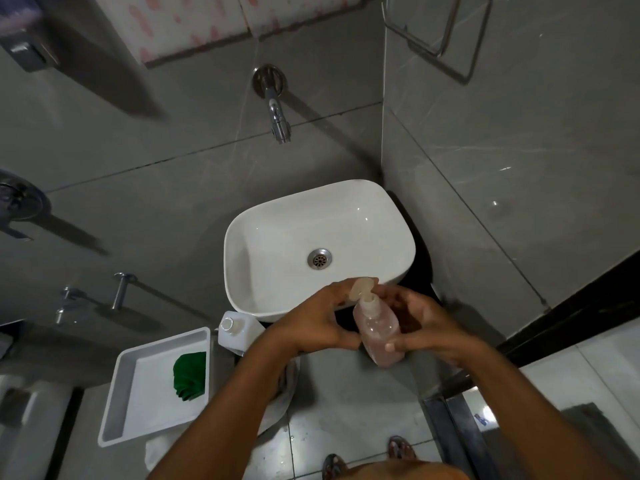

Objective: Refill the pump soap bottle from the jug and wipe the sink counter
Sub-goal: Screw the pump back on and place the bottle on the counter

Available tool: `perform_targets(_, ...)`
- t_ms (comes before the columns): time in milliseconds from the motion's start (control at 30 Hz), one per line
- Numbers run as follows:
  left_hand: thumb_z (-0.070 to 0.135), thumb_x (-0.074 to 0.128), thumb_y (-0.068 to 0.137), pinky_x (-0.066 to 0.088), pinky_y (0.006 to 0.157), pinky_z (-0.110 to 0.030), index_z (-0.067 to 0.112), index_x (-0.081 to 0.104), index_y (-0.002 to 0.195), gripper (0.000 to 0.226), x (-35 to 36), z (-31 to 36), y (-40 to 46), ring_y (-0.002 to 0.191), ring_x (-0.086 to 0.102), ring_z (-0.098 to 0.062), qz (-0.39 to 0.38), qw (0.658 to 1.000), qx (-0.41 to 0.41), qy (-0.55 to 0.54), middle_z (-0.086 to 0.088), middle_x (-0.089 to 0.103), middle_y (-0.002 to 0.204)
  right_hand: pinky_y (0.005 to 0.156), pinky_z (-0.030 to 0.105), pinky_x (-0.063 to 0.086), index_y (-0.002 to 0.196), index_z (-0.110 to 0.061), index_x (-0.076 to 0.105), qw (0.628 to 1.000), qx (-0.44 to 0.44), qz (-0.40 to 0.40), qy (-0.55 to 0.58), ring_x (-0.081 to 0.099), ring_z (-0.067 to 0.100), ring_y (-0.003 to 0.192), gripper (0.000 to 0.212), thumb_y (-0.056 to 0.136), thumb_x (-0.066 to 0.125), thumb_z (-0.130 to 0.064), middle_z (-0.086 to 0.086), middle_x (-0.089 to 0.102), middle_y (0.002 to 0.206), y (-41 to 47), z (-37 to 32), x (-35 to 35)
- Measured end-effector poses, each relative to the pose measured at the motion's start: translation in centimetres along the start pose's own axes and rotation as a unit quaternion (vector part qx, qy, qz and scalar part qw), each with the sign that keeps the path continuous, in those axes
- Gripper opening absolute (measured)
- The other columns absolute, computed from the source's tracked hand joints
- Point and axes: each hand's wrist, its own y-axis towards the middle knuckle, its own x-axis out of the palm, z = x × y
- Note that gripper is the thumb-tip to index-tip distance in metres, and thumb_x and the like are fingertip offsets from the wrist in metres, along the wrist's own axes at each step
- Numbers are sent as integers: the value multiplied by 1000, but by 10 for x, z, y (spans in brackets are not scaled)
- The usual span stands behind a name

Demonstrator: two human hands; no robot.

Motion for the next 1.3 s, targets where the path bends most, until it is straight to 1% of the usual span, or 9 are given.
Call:
perform_targets(100,4,81,67,52,102,-31,28,63,133,72,0,2,3,126,60,-7,-22,999,5,32,13,65,133,86,26,54,122,-36,66,997,18,-50,51,62,13,119,74,60,84,0,-4,68,126,-1,-1,-11)
perform_targets(200,12,89,64,55,98,-35,31,65,122,65,4,-2,12,116,66,-9,-6,999,3,31,11,70,121,85,28,55,122,-23,66,995,19,-14,93,64,19,116,70,62,81,8,2,70,122,0,8,-17)
perform_targets(333,18,94,64,55,77,-20,29,65,105,52,21,-21,25,88,69,-1,96,995,-2,28,14,72,97,77,30,58,107,-18,73,974,28,157,163,68,23,106,51,60,88,-7,7,74,111,-3,30,-18)
perform_targets(500,45,94,59,52,75,-10,42,64,104,54,67,-51,53,92,70,6,200,979,-39,19,22,74,97,75,30,59,94,-27,76,918,113,350,152,71,19,101,12,86,75,-19,2,76,107,-4,65,-20)
perform_targets(600,42,89,70,58,84,-25,31,71,106,42,99,-71,79,95,70,3,220,974,-47,31,15,76,101,70,27,57,90,-33,74,880,154,429,132,69,11,93,8,92,67,-30,-2,74,105,6,82,-26)
perform_targets(767,22,76,86,55,75,-25,19,67,94,12,133,-92,114,82,67,-2,271,958,-61,77,10,73,91,92,38,55,110,-29,72,863,127,471,131,69,18,101,18,94,65,-25,5,73,114,22,101,-48)
perform_targets(900,21,72,84,40,71,2,30,67,100,19,142,-95,131,81,61,7,273,958,-77,48,20,65,92,98,42,53,128,-18,65,862,117,489,68,66,23,110,31,98,60,-23,8,69,123,34,109,-61)
perform_targets(1133,12,76,84,36,77,6,20,71,112,30,147,-106,142,92,58,9,282,955,-89,32,18,64,102,102,46,50,127,-15,66,859,132,495,4,63,28,115,31,97,60,-23,11,68,126,44,110,-69)
perform_targets(1300,23,78,80,37,80,5,26,71,116,37,145,-114,144,92,53,30,268,959,-84,24,27,62,103,92,28,47,133,-15,61,873,132,449,-140,61,27,118,34,99,55,-15,10,65,129,33,94,-69)
